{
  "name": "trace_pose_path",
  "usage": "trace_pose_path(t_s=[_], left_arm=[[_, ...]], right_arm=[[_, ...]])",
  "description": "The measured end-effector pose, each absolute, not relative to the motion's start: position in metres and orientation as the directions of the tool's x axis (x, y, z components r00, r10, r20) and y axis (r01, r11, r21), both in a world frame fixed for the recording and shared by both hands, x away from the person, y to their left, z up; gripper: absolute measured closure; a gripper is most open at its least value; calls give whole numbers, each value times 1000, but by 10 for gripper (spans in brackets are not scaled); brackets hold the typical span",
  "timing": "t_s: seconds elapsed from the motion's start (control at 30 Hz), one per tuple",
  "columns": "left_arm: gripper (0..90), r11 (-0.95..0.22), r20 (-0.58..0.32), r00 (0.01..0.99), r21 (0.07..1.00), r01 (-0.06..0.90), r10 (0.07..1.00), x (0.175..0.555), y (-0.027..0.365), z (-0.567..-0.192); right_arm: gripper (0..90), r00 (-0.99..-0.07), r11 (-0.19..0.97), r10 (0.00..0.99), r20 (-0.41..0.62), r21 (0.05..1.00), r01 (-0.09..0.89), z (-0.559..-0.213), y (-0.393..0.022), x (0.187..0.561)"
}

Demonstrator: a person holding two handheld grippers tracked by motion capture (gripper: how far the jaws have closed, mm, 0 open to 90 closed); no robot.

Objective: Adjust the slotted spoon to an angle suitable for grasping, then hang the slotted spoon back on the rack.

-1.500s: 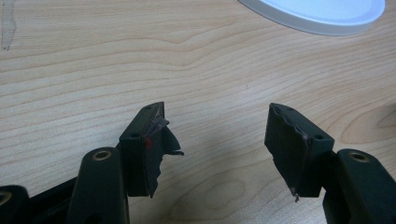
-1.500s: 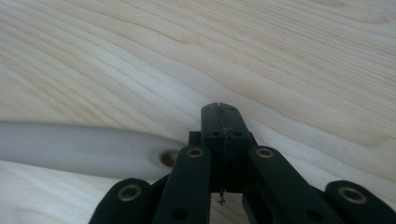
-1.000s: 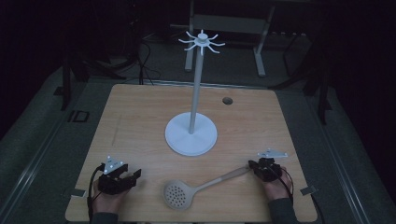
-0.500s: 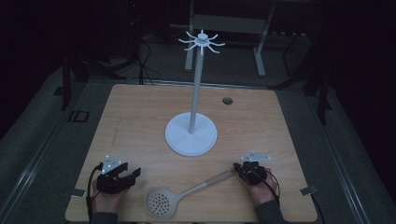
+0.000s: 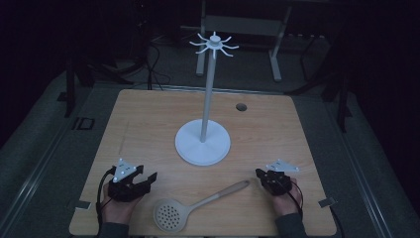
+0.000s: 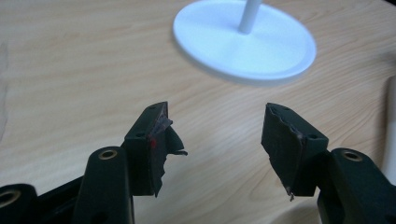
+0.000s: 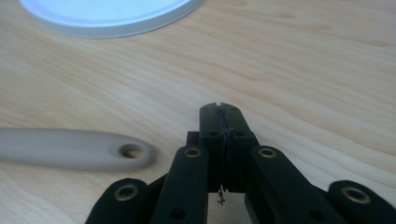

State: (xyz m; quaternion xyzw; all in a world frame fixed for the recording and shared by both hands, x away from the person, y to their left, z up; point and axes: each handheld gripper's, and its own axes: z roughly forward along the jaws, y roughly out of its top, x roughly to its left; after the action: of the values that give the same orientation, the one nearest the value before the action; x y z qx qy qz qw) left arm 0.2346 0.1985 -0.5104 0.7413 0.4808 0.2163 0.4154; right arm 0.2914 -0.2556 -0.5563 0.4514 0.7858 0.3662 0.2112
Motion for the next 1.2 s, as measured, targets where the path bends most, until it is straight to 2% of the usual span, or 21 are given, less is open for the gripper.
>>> trace_pose_path(t_s=[0.3, 0.7, 1.03, 1.2], left_arm=[[415, -239, -49, 509, 842, 484, 859, 241, 174, -492], [436, -310, -24, 608, 844, 438, 793, 255, 138, -472], [471, -373, 6, 670, 834, 406, 742, 262, 113, -459], [467, -363, -16, 681, 837, 410, 732, 264, 110, -455]], right_arm=[[870, -466, 288, 885, -8, 797, 532, -551, -277, 290], [639, -449, 252, 893, 1, 828, 502, -556, -292, 291], [578, -425, 233, 905, 8, 828, 510, -559, -300, 292], [568, -420, 235, 908, 2, 825, 513, -560, -301, 293]])
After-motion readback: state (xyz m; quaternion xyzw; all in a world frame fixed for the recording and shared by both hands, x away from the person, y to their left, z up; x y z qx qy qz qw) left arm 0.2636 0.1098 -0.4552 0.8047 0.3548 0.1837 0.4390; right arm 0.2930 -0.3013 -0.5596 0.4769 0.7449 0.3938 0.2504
